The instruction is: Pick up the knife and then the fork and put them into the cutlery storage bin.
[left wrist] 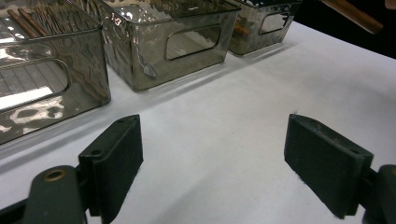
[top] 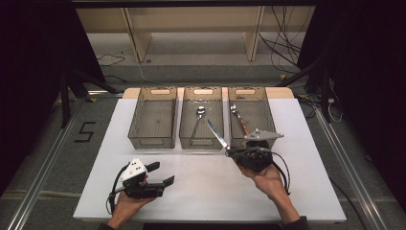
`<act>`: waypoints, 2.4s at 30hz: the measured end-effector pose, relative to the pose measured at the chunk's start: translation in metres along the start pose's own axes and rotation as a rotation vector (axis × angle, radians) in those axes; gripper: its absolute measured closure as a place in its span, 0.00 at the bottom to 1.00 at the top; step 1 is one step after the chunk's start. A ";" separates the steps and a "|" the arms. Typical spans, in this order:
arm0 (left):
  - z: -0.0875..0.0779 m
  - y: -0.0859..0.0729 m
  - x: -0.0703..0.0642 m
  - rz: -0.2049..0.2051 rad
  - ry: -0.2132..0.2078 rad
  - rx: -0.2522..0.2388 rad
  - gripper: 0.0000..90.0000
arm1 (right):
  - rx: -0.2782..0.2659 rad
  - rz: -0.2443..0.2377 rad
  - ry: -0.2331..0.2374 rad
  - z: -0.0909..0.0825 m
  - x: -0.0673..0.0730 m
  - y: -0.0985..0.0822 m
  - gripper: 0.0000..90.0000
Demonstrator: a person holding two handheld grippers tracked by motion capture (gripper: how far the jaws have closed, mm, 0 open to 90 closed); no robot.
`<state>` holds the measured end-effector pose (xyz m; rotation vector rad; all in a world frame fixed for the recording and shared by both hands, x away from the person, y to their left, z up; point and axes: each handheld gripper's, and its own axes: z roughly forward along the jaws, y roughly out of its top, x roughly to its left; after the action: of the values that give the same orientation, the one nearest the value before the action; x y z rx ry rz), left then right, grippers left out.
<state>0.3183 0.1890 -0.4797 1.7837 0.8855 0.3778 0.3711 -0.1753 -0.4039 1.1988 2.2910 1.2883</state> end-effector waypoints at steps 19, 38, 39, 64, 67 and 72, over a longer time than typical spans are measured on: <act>0.000 0.000 0.000 0.001 -0.002 -0.003 0.22 | -0.024 0.080 -0.141 0.001 -0.059 0.050 0.86; 0.000 0.000 0.000 0.002 -0.004 -0.004 0.22 | 0.044 0.181 -0.230 0.034 -0.103 0.074 0.86; 0.000 0.000 0.000 0.002 -0.003 -0.004 0.22 | 0.049 0.182 -0.235 0.035 -0.105 0.075 0.86; 0.000 0.000 0.000 0.002 -0.006 -0.004 0.22 | 0.160 0.249 -0.323 0.068 -0.134 0.075 0.85; 0.000 0.000 0.000 0.003 -0.006 -0.004 0.22 | 0.179 0.254 -0.311 0.070 -0.134 0.074 0.84; 0.000 0.000 0.000 0.002 -0.006 -0.004 0.22 | 0.154 0.250 -0.262 0.067 -0.133 0.076 0.74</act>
<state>0.3186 0.1888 -0.4796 1.7812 0.8785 0.3746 0.5332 -0.2162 -0.4039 1.6428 2.1324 0.9705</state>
